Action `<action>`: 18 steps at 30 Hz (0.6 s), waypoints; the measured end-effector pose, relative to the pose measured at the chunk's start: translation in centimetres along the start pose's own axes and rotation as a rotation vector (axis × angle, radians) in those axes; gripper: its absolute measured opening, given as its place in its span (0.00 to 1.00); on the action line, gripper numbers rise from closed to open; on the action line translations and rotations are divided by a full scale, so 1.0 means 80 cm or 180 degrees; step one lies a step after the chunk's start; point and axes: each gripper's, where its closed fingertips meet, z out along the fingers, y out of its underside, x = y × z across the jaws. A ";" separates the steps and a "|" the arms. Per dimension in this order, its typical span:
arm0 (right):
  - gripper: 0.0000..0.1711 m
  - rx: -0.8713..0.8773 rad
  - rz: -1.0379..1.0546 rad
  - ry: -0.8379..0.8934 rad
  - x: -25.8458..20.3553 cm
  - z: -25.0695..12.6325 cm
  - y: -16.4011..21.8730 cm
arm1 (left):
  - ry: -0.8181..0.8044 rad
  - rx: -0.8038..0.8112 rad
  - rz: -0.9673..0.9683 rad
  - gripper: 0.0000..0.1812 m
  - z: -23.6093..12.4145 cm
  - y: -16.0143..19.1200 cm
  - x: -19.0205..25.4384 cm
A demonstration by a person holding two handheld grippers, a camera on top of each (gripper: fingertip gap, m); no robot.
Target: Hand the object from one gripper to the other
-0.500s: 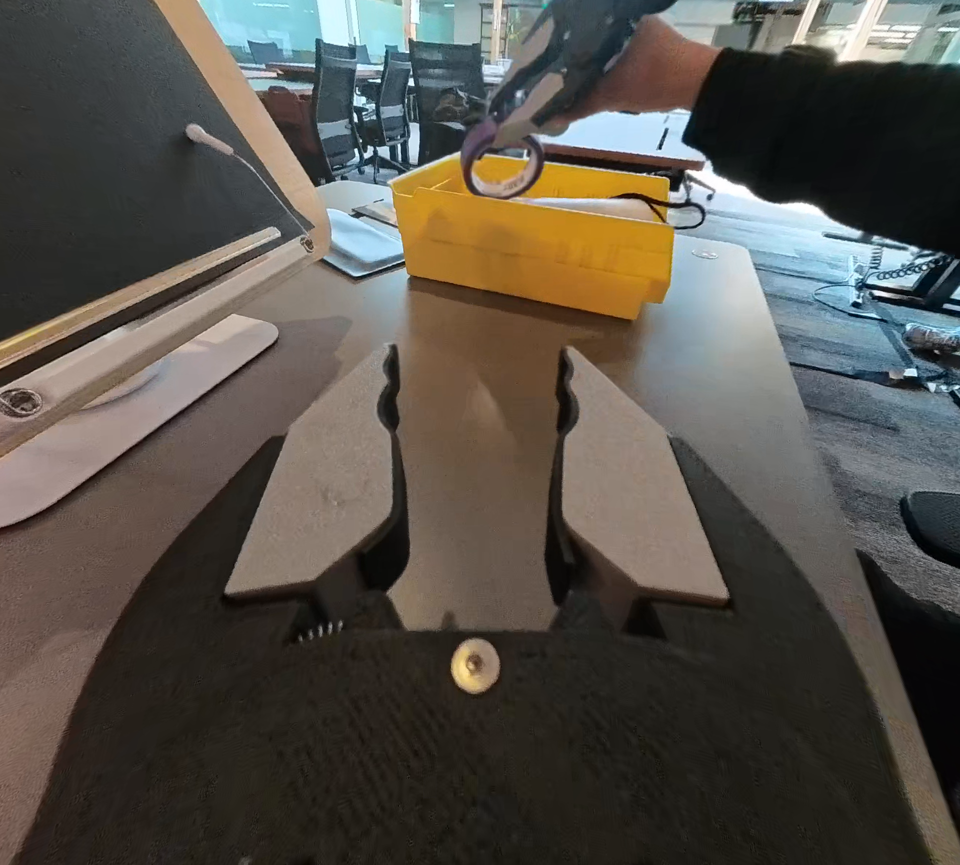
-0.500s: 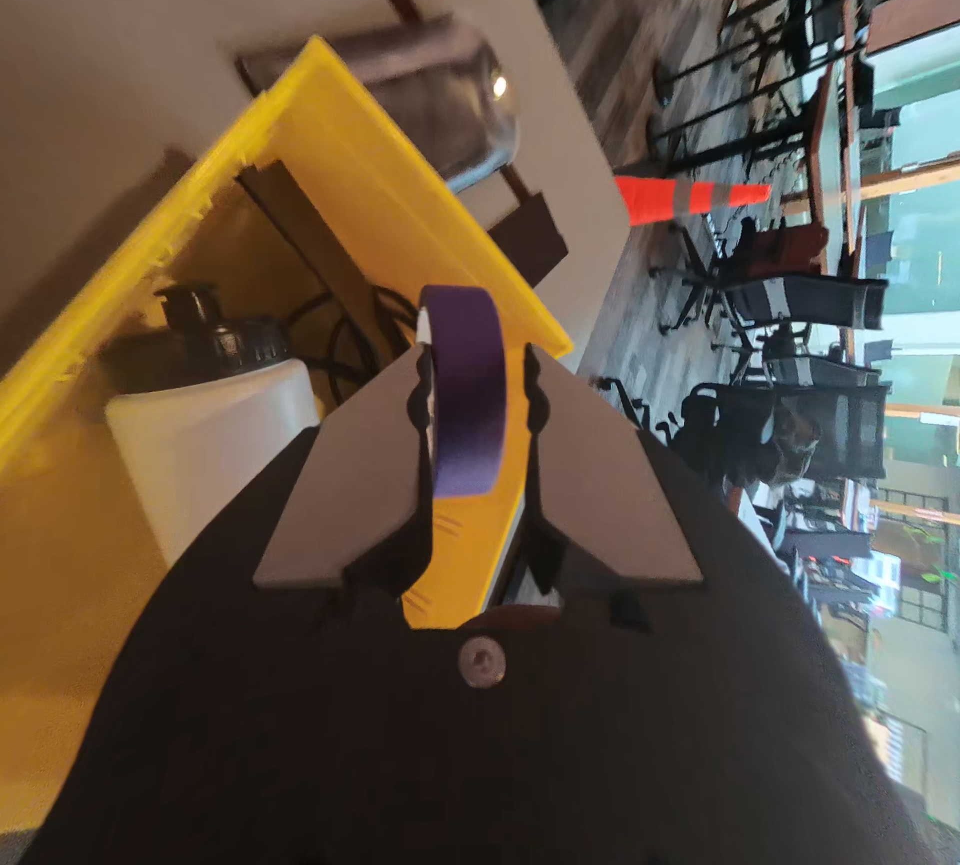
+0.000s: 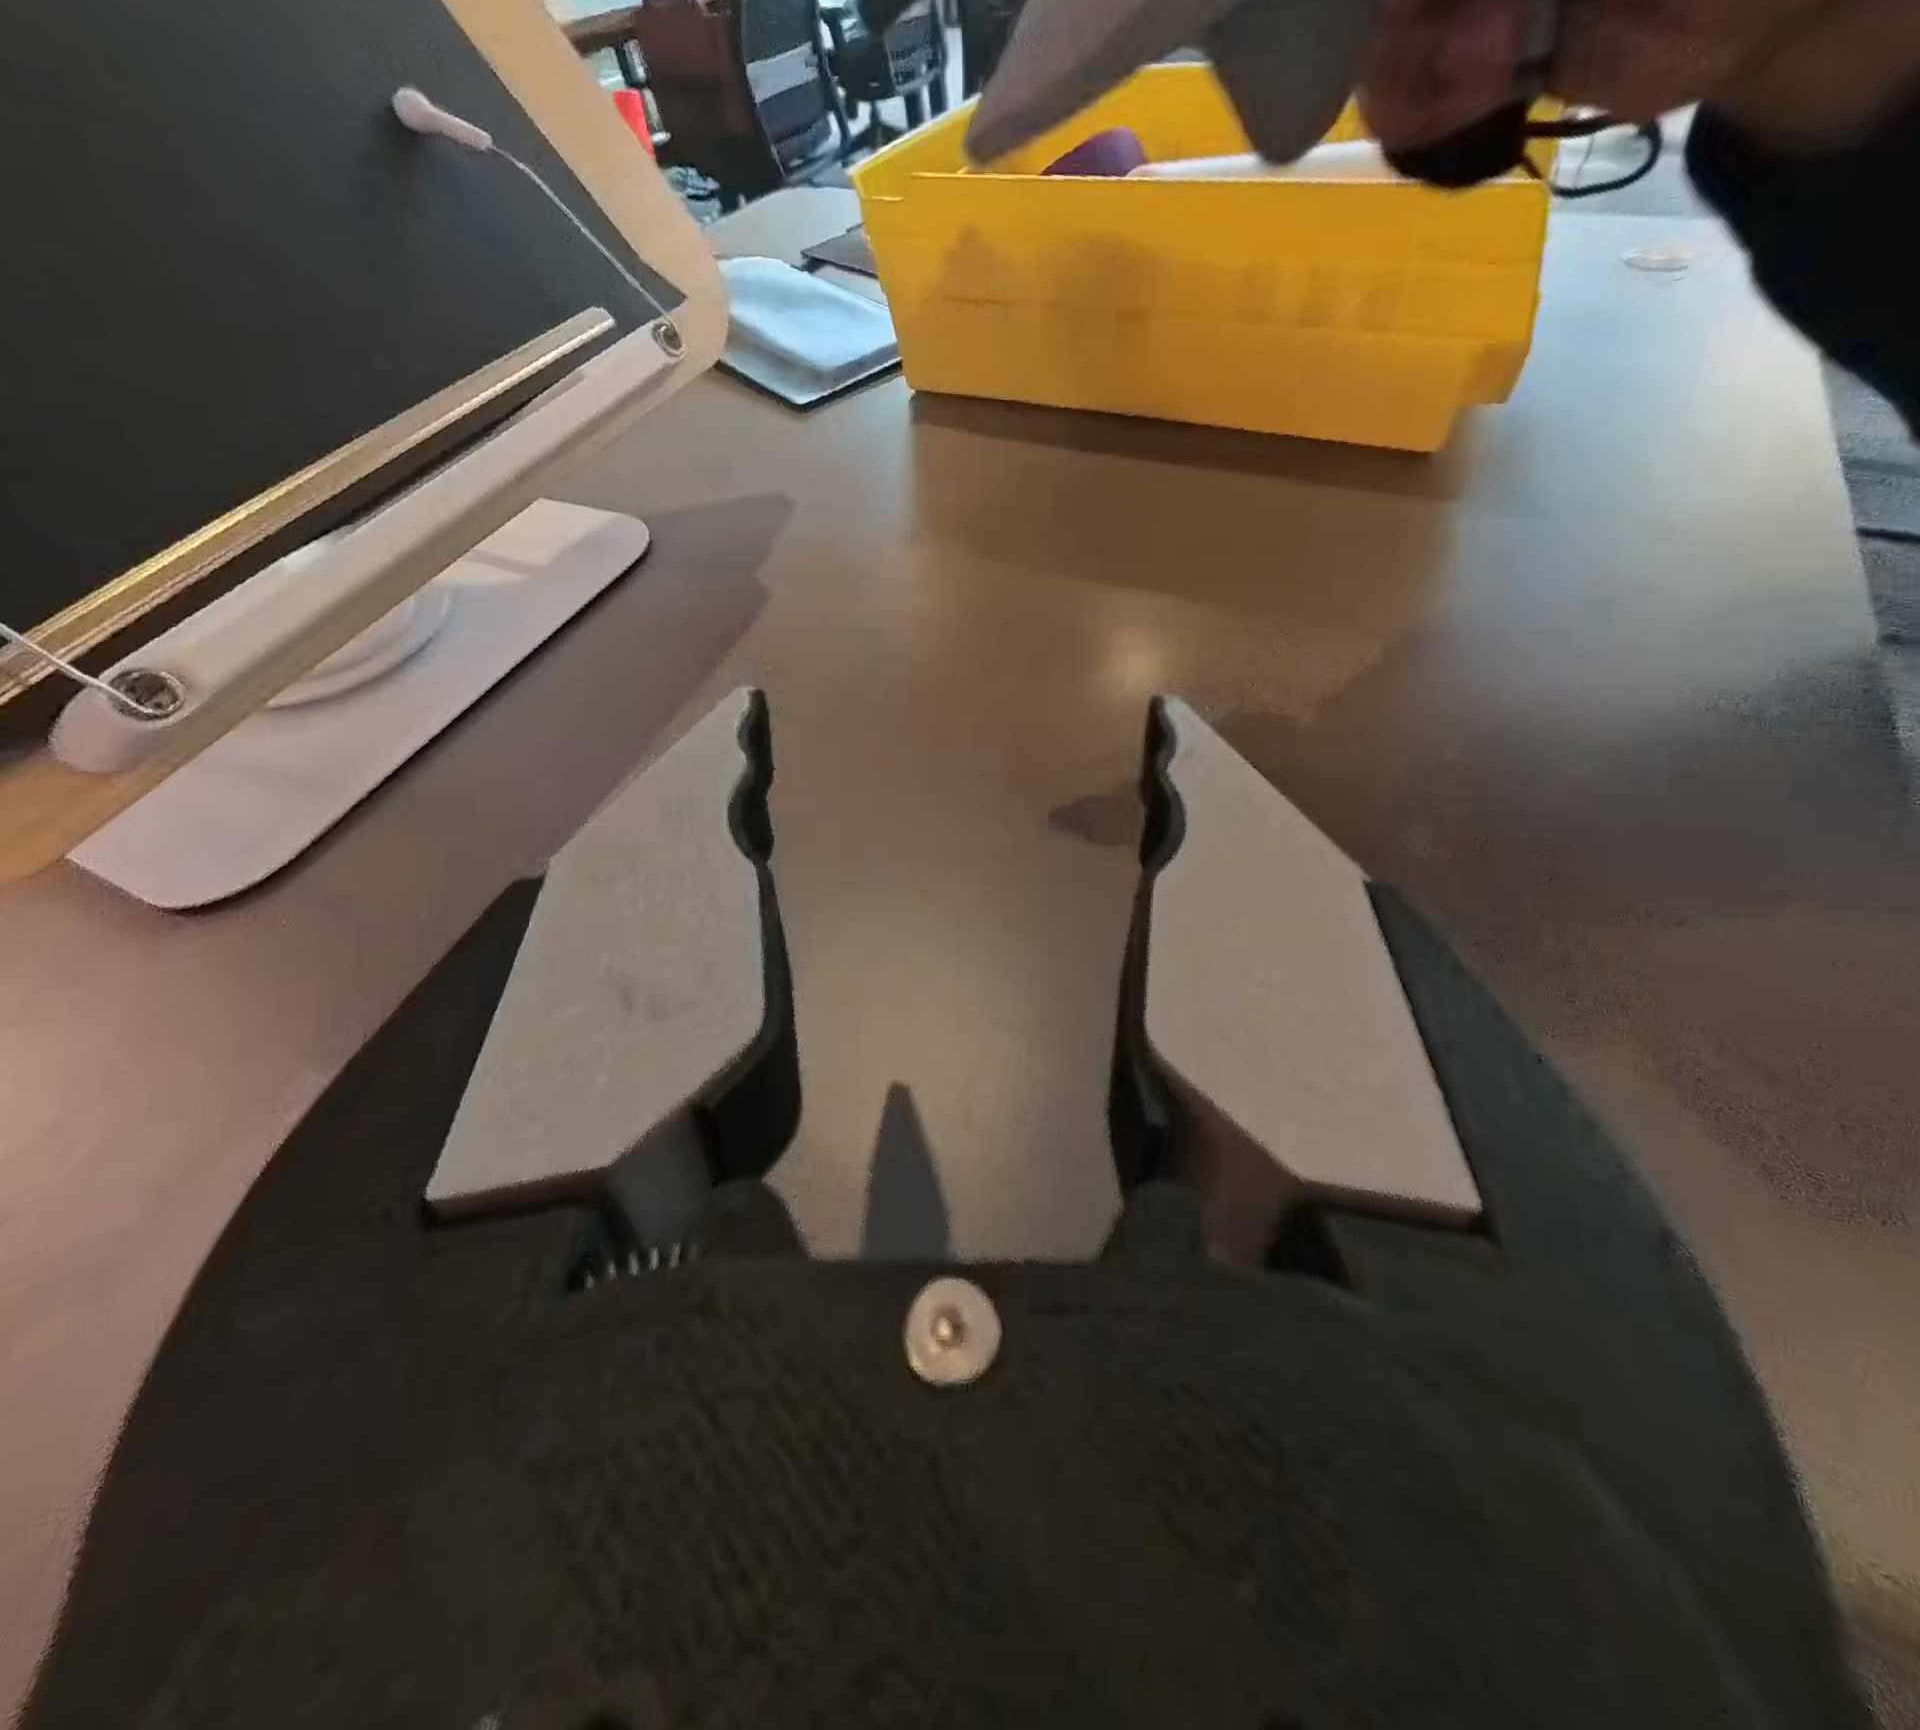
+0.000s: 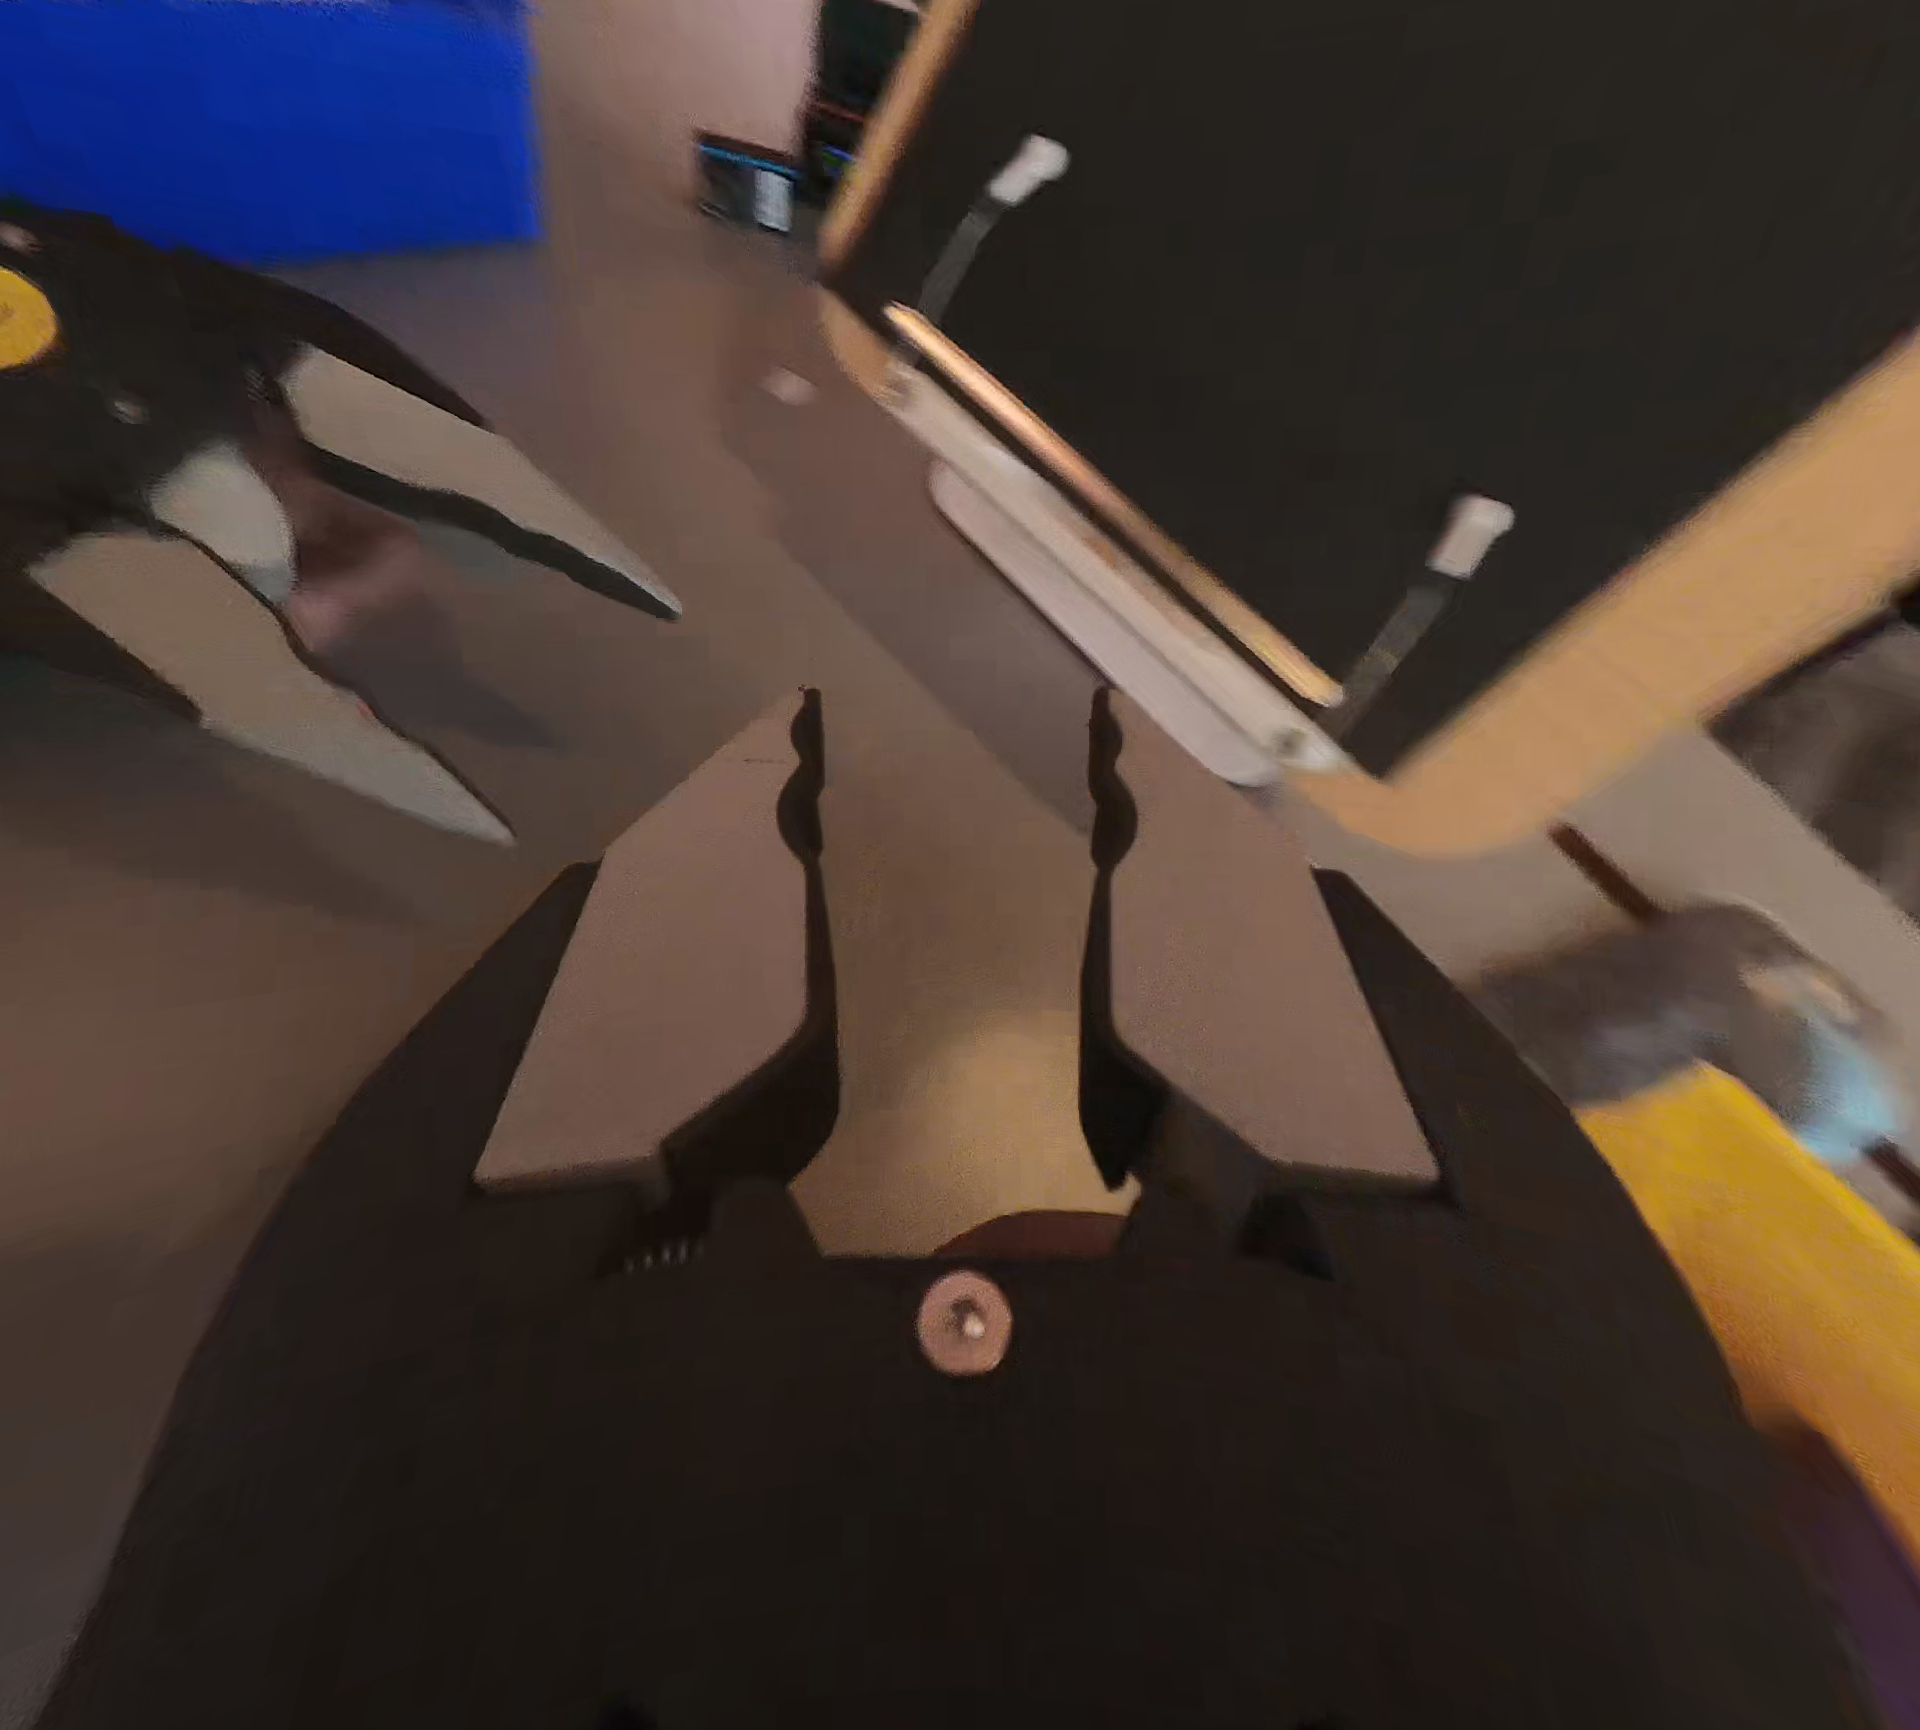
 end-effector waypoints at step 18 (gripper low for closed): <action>0.31 0.0034 0.0187 -0.0518 -0.084 0.143 0.078 | -0.1956 -0.2462 -0.0693 0.31 -0.465 0.111 -0.207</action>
